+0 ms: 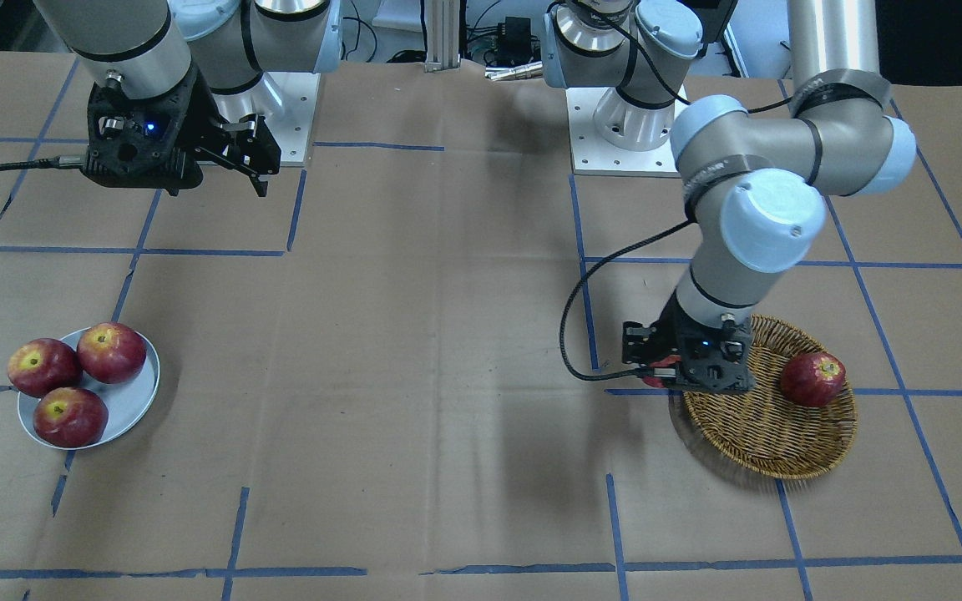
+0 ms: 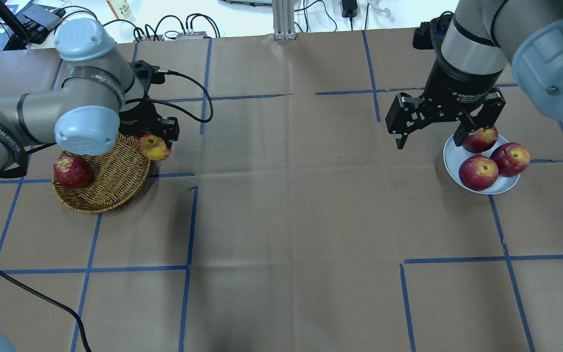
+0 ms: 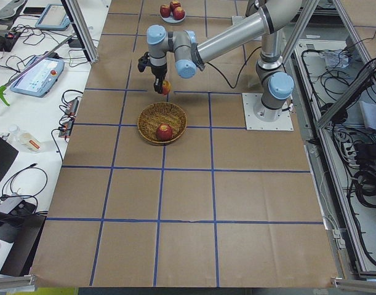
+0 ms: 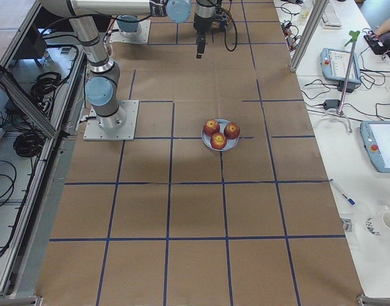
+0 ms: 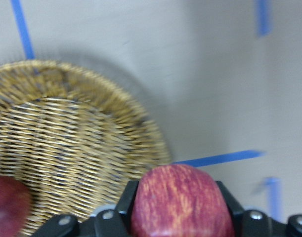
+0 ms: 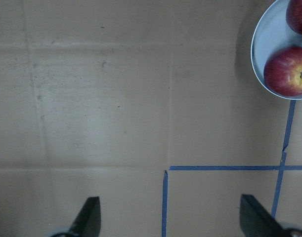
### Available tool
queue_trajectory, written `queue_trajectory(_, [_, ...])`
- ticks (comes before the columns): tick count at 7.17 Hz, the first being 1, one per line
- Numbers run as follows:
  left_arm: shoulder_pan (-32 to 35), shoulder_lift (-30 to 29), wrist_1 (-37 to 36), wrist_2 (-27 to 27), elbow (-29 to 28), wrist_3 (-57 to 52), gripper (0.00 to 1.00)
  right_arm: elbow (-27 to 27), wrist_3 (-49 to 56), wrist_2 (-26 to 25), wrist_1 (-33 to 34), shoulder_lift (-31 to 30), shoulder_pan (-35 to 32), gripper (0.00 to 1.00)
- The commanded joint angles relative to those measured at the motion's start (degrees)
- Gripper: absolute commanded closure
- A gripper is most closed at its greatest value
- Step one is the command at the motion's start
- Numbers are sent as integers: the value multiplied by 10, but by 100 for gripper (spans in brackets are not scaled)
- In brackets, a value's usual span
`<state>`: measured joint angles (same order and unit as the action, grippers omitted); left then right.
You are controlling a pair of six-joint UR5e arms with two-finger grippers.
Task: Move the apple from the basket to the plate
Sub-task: 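Lift the apple with the left gripper and carry it toward the table center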
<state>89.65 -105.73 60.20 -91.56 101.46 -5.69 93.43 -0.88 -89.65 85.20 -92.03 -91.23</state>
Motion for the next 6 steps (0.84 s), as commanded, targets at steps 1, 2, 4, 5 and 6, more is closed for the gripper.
queue_trajectory(1, [130, -55, -3, 3, -51, 176, 52, 0, 0, 0, 1, 0, 0, 0])
queue_trajectory(2, [181, -98, -6, 2, -92, 229, 52, 0, 0, -1, 0, -1, 0, 0])
queue_trajectory(4, [227, -174, -12, 2, -128, 258, 53, 0, 0, 0, 1, 0, 0, 0])
queue_trajectory(5, [232, -181, -17, 2, -128, 269, 53, 0, 0, -1, 0, -1, 0, 0])
queue_trajectory(6, [232, -182, -17, 2, -128, 269, 53, 0, 0, 0, 0, 0, 0, 0])
